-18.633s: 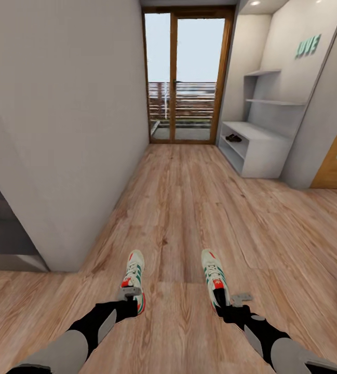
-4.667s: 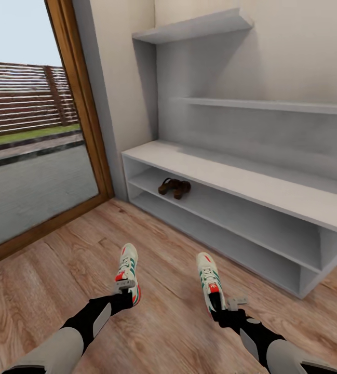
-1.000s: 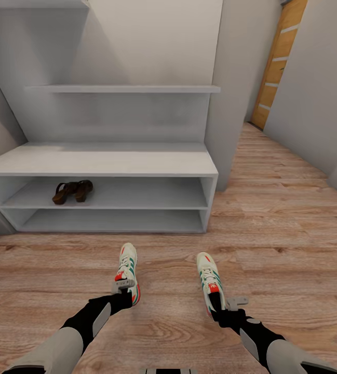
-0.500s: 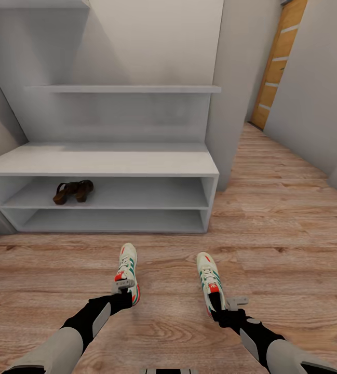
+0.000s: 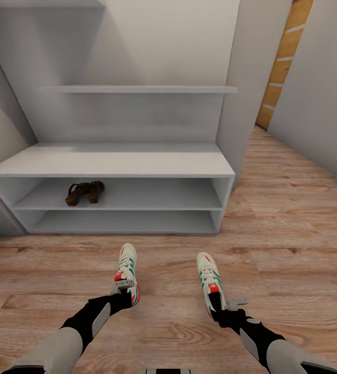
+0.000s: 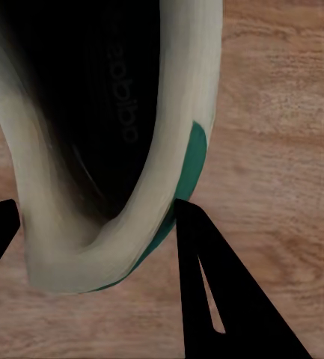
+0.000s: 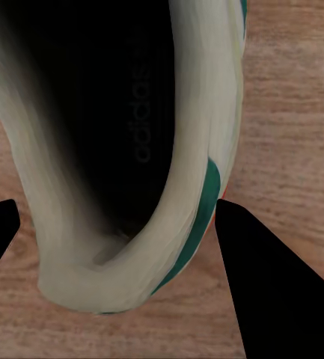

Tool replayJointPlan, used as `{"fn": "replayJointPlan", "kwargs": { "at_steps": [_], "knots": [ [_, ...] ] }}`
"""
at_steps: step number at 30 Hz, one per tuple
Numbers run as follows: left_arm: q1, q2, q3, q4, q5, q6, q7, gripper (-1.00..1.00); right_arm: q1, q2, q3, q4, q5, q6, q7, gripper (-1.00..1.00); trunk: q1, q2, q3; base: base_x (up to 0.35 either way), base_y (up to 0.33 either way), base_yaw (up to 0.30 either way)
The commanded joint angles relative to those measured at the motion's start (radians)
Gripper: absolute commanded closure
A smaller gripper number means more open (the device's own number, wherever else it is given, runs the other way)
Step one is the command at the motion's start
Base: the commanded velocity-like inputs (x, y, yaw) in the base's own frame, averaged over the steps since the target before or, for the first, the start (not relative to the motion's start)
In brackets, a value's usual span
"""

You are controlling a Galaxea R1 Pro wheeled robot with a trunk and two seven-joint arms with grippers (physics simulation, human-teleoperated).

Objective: Pick up the two gym shoes and the two sandals from the corridor floor and place them onto the hallstand (shoe rack) in the corridor, making sure they are on the rack and not on the floor. Arrange them so the two gym shoes are next to each other and the two sandals are next to each other.

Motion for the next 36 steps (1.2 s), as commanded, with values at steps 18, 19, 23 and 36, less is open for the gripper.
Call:
{"fn": "replayJointPlan", "kwargs": {
  "at_steps": [18,19,23,36],
  "knots": [
    [0.0,0.0,0.0,0.001,-0.005,-0.003,-0.002,1.0,0.0,0.0,0.0,0.0,-0.001,0.0,-0.002,1.0,0.0,0.0,0.0,-0.08,0.138,0.0],
    [0.0,0.0,0.0,0.001,-0.005,-0.004,-0.002,1.0,0.0,0.0,0.0,0.0,-0.001,0.0,-0.002,1.0,0.0,0.0,0.0,-0.014,0.017,0.0],
    [0.0,0.005,-0.012,0.064,-0.024,-0.002,-0.002,1.0,-0.001,-0.002,0.001,-0.017,-0.001,0.02,-0.003,1.0,0.0,0.0,0.0,-0.005,0.005,0.0],
    [0.0,0.105,-0.017,0.217,-0.04,-0.148,-0.123,1.0,-0.023,-0.003,0.003,-0.542,-0.002,0.555,0.0,1.0,0.0,0.0,0.0,0.0,0.0,0.0]
  ]
}}
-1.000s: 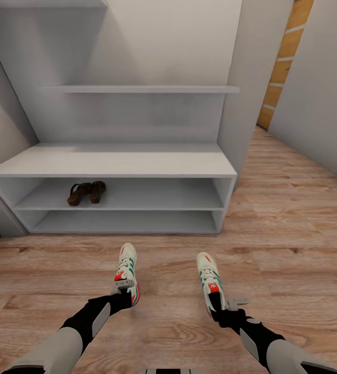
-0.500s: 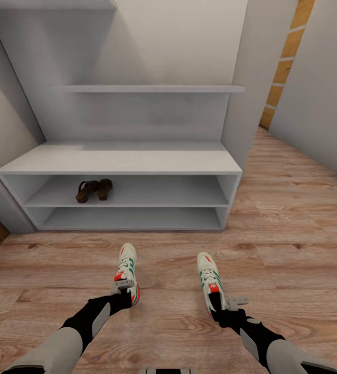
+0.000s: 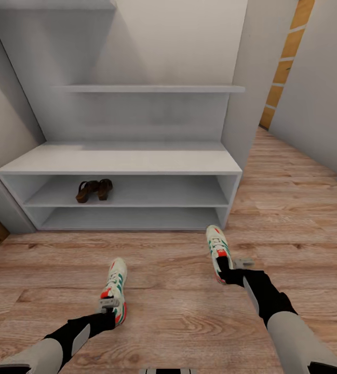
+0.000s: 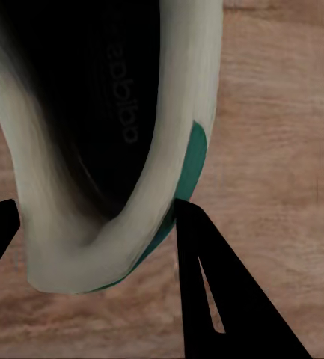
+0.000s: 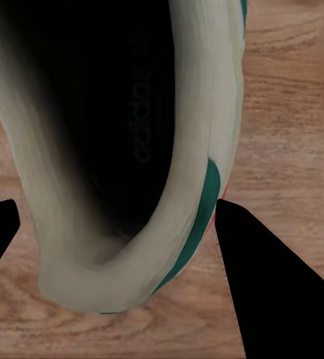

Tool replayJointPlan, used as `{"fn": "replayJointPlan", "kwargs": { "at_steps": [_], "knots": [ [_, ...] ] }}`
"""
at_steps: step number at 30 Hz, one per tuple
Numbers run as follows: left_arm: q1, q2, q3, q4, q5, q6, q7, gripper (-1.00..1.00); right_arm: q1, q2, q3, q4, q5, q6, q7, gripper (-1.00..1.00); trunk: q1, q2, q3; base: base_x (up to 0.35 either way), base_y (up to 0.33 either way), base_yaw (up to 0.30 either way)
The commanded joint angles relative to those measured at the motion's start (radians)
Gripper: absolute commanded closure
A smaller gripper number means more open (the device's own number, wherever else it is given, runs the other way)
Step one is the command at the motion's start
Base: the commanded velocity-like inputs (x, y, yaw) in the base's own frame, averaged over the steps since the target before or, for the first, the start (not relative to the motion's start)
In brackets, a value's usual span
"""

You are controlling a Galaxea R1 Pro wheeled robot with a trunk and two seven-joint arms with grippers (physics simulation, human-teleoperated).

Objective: Pick up the two gym shoes and the two sandals from the corridor floor and place them onto the hallstand (shoe rack) in the corridor, making sure they are on the rack and not on the floor. Arrange them so the two gym shoes are next to each other and the two sandals are next to each other.

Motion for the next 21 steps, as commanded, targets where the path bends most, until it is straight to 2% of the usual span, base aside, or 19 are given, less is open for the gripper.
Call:
{"fn": "replayJointPlan", "kwargs": {
  "at_steps": [1,2,3,5,7,10,12,13,14,15,16,17,19,20,21],
  "knots": [
    [0.0,0.01,0.0,0.0,-0.006,-0.004,-0.04,1.0,0.0,0.0,0.0,-0.012,-0.001,0.016,-0.002,1.0,0.0,0.0,0.0,0.0,0.0,0.0],
    [0.0,0.021,0.0,0.001,-0.009,-0.006,-0.082,1.0,-0.001,0.0,0.0,-0.022,-0.001,0.029,-0.002,1.0,0.0,0.0,0.0,0.0,0.0,0.0],
    [0.0,0.045,-0.002,0.001,-0.02,-0.008,-0.168,1.0,-0.002,-0.001,0.0,-0.036,-0.001,0.051,-0.002,1.0,0.0,0.0,0.0,0.0,0.0,0.0],
    [0.0,0.066,-0.004,0.001,-0.036,-0.008,-0.236,1.0,-0.004,-0.001,0.001,-0.046,-0.001,0.066,-0.002,1.0,0.0,0.0,0.0,0.0,0.0,0.0],
    [0.0,0.08,-0.006,0.002,-0.055,-0.005,-0.28,1.0,-0.007,-0.001,0.001,-0.052,-0.001,0.076,-0.002,1.0,0.0,0.0,0.0,0.0,0.0,0.0],
    [0.0,0.095,-0.008,0.001,-0.088,0.026,-0.315,1.0,-0.018,-0.002,0.001,-0.057,-0.001,0.088,-0.002,1.0,0.0,0.0,0.0,0.0,0.0,0.0],
    [0.0,0.099,-0.01,0.001,-0.097,0.045,-0.296,1.0,-0.022,-0.001,0.001,-0.058,0.0,0.1,-0.004,1.0,0.0,0.0,0.0,0.0,0.0,0.0],
    [0.0,0.101,-0.01,0.001,-0.103,0.058,-0.249,1.0,-0.025,-0.001,0.001,-0.058,0.003,0.123,-0.016,1.0,0.0,0.0,0.0,0.0,0.0,0.0],
    [0.0,0.102,-0.01,0.001,-0.105,0.063,-0.22,1.0,-0.029,0.001,0.001,-0.059,0.01,0.149,-0.053,1.0,0.0,0.0,0.0,0.0,0.0,0.0],
    [0.0,0.103,-0.011,0.0,-0.108,0.072,-0.139,1.0,-0.033,0.005,0.001,-0.059,0.016,0.166,-0.111,1.0,0.0,0.0,0.0,0.0,0.0,0.0],
    [0.0,0.103,-0.011,0.0,-0.108,0.074,-0.121,1.0,-0.035,0.007,0.001,-0.059,0.018,0.172,-0.144,1.0,0.0,0.0,0.0,0.0,0.0,0.0],
    [0.0,0.104,-0.011,0.0,-0.11,0.079,-0.078,1.0,-0.041,0.016,0.002,-0.06,0.023,0.184,-0.265,1.0,0.0,0.0,0.0,0.0,0.0,0.0],
    [0.0,0.104,-0.011,0.0,-0.11,0.08,-0.06,1.0,-0.069,0.02,0.002,-0.06,0.026,0.192,-0.327,1.0,0.0,0.0,0.0,0.0,0.0,0.0],
    [0.0,0.103,-0.01,0.0,-0.11,0.08,-0.053,1.0,-0.102,0.022,0.002,-0.06,0.027,0.231,-0.352,1.0,0.0,0.0,0.0,0.0,0.0,0.0],
    [0.0,0.103,-0.01,0.0,-0.11,0.08,-0.052,1.0,-0.111,0.022,0.002,-0.061,0.026,0.252,-0.355,1.0,0.0,0.0,0.0,0.0,0.0,0.0]
  ]
}}
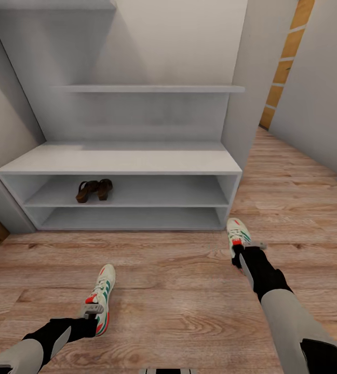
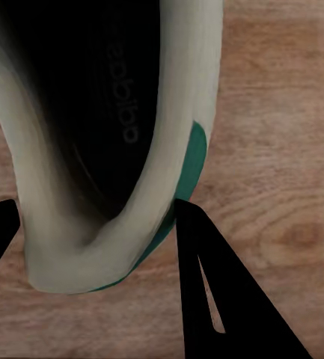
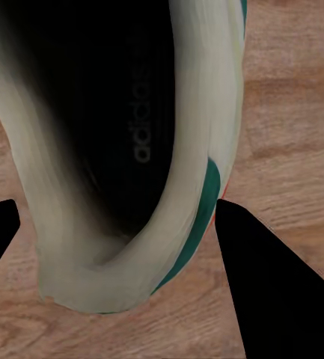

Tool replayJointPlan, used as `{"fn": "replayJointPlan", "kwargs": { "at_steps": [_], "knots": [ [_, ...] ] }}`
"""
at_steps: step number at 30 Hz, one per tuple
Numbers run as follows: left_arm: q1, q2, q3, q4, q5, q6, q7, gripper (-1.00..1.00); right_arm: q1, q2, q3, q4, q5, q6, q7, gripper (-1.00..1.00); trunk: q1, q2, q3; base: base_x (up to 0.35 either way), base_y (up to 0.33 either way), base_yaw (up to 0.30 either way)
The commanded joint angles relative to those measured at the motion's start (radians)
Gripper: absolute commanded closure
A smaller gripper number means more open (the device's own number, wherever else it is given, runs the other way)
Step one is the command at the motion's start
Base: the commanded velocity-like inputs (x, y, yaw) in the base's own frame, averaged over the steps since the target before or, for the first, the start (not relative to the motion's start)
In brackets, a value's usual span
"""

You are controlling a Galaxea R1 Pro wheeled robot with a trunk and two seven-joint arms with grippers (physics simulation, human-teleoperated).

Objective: Pick up the two gym shoes and the two sandals from the corridor floor and place them onto the hallstand (shoe rack) in the corridor, making sure they are on the rack and not on the floor. Arrange them so the two gym shoes are next to each other and the two sandals are next to each other.

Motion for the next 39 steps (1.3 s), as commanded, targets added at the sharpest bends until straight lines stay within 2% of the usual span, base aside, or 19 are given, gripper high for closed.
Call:
{"fn": "replayJointPlan", "kwargs": {
  "at_steps": [1,2,7,11,18,34,36,39],
  "knots": [
    [0.0,0.0,0.0,0.0,-0.003,-0.001,-0.001,1.0,-0.009,0.0,0.0,0.0,-0.002,0.026,-0.004,1.0,0.0,0.0,0.0,0.0,0.0,0.0],
    [0.0,0.0,0.001,0.0,-0.003,-0.001,0.001,1.0,-0.027,0.0,0.0,-0.001,-0.004,0.073,-0.002,1.0,0.0,0.0,0.0,0.0,0.0,0.0],
    [0.0,0.0,0.002,0.0,-0.003,-0.002,0.003,1.0,-0.094,0.001,0.0,-0.002,-0.007,0.198,0.064,1.0,0.0,0.0,0.0,0.0,0.0,0.0],
    [0.0,0.0,0.002,0.0,-0.003,-0.002,0.004,1.0,-0.144,0.001,0.0,-0.001,-0.008,0.25,0.104,1.0,0.0,0.0,0.0,0.0,0.0,0.0],
    [0.0,0.0,0.002,0.0,-0.003,-0.004,0.004,1.0,-0.168,0.001,-0.001,0.002,-0.01,0.268,0.125,1.0,0.0,0.0,0.0,-0.015,0.0,0.0],
    [0.0,0.0,0.003,0.0,-0.003,-0.004,0.004,1.0,-0.172,0.001,-0.001,0.006,-0.01,0.268,0.128,1.0,0.0,0.0,0.0,-0.069,0.0,0.0],
    [0.0,0.0,0.003,0.0,-0.003,-0.004,0.005,1.0,-0.179,0.001,-0.001,0.005,-0.011,0.268,0.128,1.0,0.0,0.0,0.0,-0.003,0.0,0.0],
    [0.0,0.0,0.004,0.0,-0.003,-0.004,0.006,1.0,-0.224,0.003,-0.001,0.004,-0.022,0.27,0.132,1.0,0.0,0.0,0.0,0.0,0.0,0.0]
  ]
}}
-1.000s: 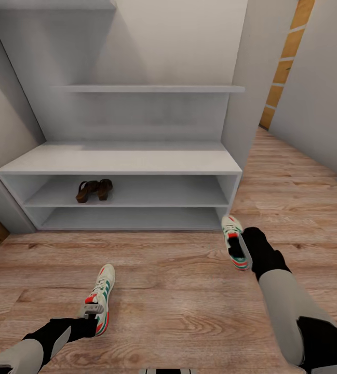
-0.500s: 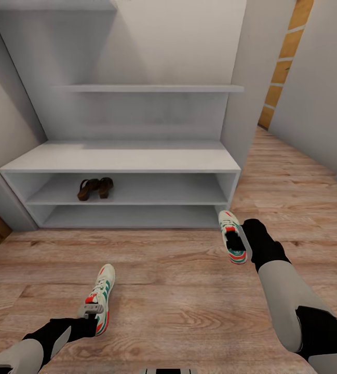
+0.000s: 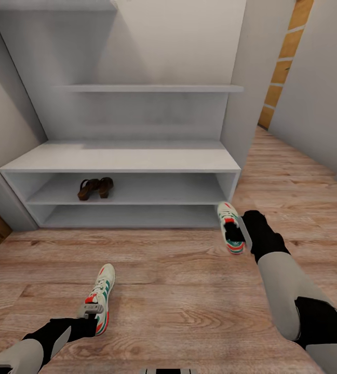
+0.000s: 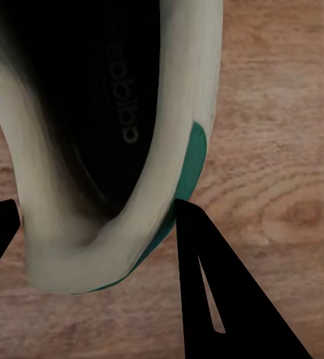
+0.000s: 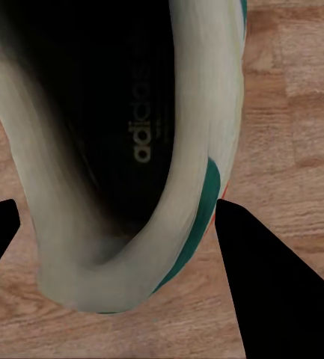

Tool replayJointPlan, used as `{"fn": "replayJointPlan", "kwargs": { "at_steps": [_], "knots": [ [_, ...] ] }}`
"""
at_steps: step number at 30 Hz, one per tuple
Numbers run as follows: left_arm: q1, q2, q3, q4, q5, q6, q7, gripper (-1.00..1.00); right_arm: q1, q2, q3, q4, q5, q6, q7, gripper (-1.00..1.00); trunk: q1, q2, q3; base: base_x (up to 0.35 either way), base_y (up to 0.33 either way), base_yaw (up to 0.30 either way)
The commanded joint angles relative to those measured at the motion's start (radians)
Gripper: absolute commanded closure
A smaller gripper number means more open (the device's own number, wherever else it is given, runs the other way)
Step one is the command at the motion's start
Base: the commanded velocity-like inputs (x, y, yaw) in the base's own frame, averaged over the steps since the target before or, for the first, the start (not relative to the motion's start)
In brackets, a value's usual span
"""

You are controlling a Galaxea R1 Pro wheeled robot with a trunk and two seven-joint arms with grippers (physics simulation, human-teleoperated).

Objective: Pick up the two gym shoes and the two sandals from the corridor floor and place them onto the hallstand (shoe rack) in the corridor, making sure they are on the rack and not on the floor. Arrange them so the two gym shoes are next to each other and the two sandals are next to each other.

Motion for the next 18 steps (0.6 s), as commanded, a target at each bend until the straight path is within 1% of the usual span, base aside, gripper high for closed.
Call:
{"fn": "replayJointPlan", "kwargs": {
  "at_steps": [1,7,12,15,16,17,18],
  "knots": [
    [0.0,0.0,0.0,0.0,-0.003,-0.001,-0.001,1.0,-0.006,0.0,0.0,0.0,-0.002,0.0,-0.002,1.0,0.0,0.0,0.0,0.0,0.0,0.0],
    [0.0,0.0,0.001,0.0,-0.003,-0.001,-0.001,1.0,-0.059,0.001,0.0,0.0,-0.006,0.003,0.0,1.0,0.0,0.0,0.0,0.0,0.0,0.0],
    [0.0,0.0,0.001,0.0,-0.003,-0.001,-0.001,1.0,-0.068,0.008,-0.001,0.002,-0.006,0.003,0.0,1.0,0.0,0.0,0.0,0.0,0.0,0.0],
    [0.0,0.0,0.001,0.0,-0.003,-0.002,-0.001,1.0,-0.071,0.023,-0.001,0.003,-0.006,0.003,0.0,1.0,0.0,0.0,0.0,0.0,0.0,0.0],
    [0.0,0.0,0.001,0.0,-0.003,-0.002,-0.001,1.0,-0.071,0.032,-0.001,0.003,-0.006,0.003,0.0,1.0,0.0,0.0,0.0,0.0,0.0,0.0],
    [0.0,0.0,0.001,0.0,-0.003,-0.002,-0.001,1.0,-0.071,0.049,-0.001,0.003,-0.006,0.003,0.001,1.0,0.0,0.0,0.0,0.0,0.0,0.0],
    [0.0,0.0,0.001,0.0,-0.003,-0.002,-0.001,1.0,-0.071,0.053,-0.001,0.003,-0.006,0.003,0.001,1.0,0.0,0.0,0.0,0.0,0.0,0.0]
  ]
}}
